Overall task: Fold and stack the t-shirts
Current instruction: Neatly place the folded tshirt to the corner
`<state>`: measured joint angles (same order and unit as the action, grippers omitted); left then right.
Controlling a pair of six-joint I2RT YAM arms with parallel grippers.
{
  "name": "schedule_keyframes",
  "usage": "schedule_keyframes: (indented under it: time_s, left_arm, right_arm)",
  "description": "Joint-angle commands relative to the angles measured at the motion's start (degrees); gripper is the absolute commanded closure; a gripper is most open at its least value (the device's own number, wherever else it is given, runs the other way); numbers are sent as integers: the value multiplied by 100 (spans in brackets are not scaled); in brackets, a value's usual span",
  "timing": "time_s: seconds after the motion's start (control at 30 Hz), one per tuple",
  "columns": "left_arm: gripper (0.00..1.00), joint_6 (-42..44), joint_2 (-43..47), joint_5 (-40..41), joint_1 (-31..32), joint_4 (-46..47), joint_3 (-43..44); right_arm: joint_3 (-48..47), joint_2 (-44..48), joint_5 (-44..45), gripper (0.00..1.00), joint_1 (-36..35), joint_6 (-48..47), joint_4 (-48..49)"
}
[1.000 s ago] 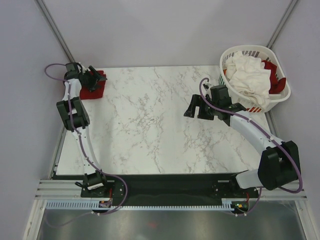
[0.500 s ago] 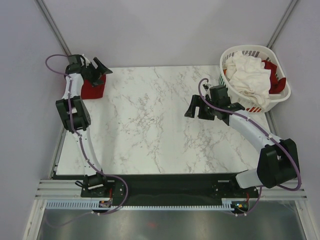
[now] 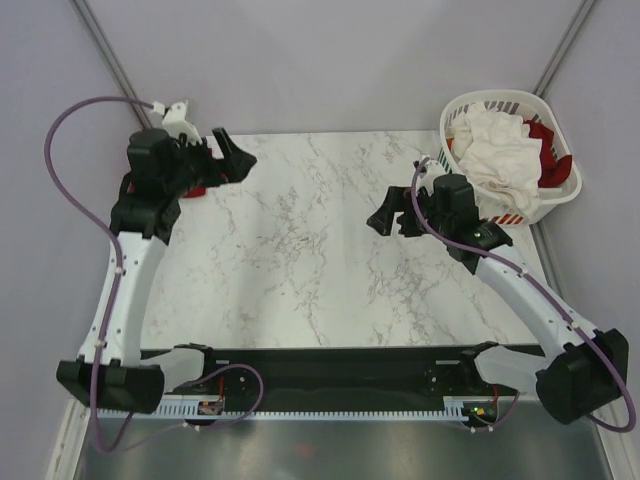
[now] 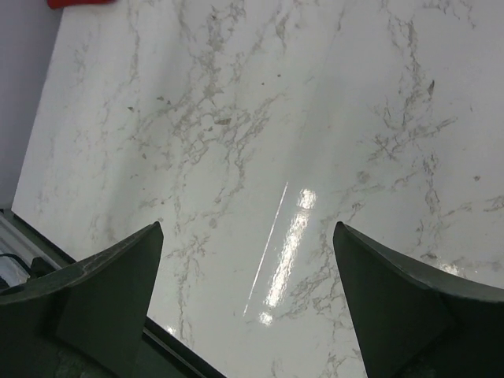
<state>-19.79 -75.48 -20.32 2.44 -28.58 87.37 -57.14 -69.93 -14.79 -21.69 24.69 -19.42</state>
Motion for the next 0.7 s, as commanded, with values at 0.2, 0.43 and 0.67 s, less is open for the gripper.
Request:
schedule_keyframes:
  time_s: [0.2, 0.43, 0.67]
  left_arm:
    - [0, 531, 806, 1159, 274, -26, -2313]
    - [0, -304, 2765, 2759, 205, 1564, -3805]
    - [0, -306, 2828, 1838, -77, 1594, -3790]
  right_arm:
    - [1170, 1876, 660, 2, -177, 54, 1528]
    - [1127, 1790, 679, 2, -177, -17, 1476]
    - [1179, 1728, 388, 2, -177, -34, 1775]
